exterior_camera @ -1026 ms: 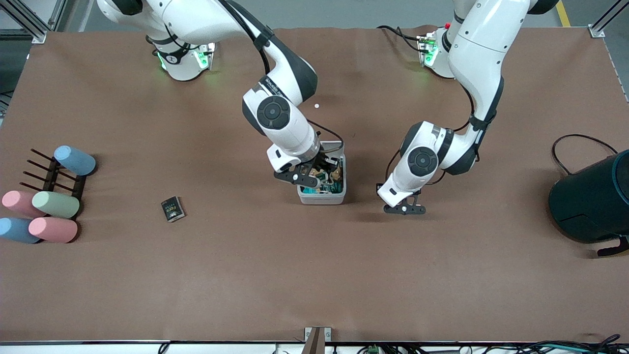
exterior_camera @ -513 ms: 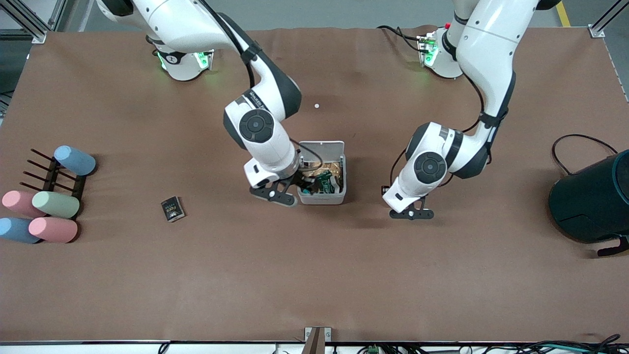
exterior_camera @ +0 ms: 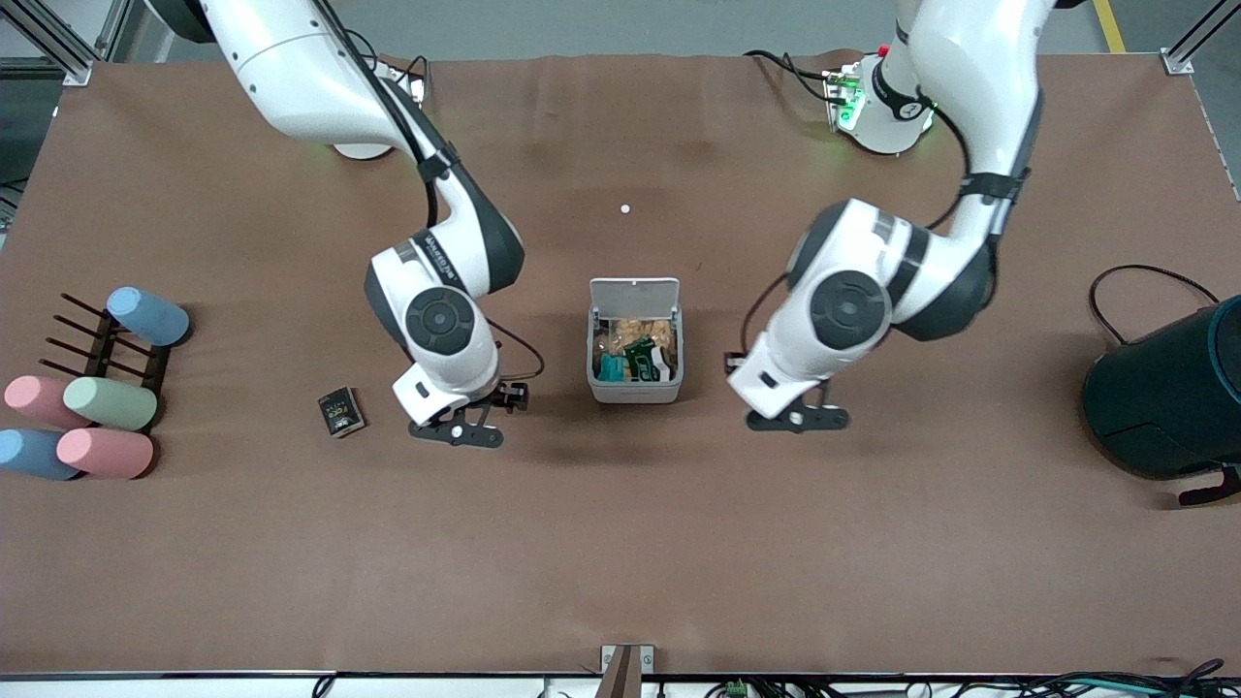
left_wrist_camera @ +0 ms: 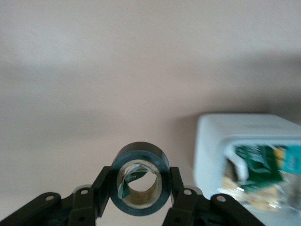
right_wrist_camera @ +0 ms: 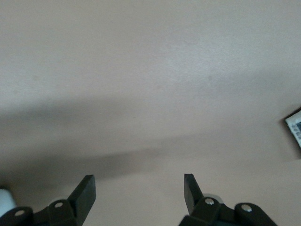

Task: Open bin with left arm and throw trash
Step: 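Release the tape into the bin while the right gripper grasps the tissue pack, then return the left arm to rest while the right gripper lifts the tissue pack, then carry the tissue pack over the bin with the right gripper and release it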

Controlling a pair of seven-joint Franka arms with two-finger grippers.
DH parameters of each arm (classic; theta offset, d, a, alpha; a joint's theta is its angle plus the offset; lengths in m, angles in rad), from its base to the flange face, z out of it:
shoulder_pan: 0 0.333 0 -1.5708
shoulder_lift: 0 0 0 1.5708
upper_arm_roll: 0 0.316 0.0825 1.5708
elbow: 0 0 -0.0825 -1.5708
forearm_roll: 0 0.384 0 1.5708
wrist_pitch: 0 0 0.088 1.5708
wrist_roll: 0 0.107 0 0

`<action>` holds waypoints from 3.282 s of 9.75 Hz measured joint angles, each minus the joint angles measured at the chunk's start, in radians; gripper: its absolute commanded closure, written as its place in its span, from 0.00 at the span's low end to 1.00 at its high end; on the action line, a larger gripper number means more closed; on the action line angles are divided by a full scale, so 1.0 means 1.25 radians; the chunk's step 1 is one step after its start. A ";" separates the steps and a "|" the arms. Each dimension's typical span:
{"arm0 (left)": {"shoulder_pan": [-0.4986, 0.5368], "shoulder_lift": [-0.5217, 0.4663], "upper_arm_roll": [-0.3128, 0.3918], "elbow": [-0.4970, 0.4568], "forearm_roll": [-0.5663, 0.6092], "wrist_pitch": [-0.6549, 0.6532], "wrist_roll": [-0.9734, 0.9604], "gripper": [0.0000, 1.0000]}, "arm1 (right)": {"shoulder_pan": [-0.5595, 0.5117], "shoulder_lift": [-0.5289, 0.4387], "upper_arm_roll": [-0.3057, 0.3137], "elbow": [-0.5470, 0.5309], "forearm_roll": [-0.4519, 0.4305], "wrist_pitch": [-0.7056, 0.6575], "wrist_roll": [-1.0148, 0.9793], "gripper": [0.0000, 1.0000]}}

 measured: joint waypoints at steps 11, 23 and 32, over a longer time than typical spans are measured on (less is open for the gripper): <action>-0.135 0.121 -0.001 0.078 -0.001 0.155 -0.154 0.00 | -0.268 -0.095 -0.002 -0.218 -0.003 0.091 -0.618 0.08; 0.147 -0.122 0.059 0.121 0.016 -0.159 0.186 0.00 | -0.335 -0.006 0.006 -0.265 -0.003 0.283 -0.738 0.54; 0.299 -0.362 0.051 0.026 0.040 -0.388 0.309 0.00 | -0.294 -0.037 0.155 -0.176 0.001 0.140 -0.383 0.65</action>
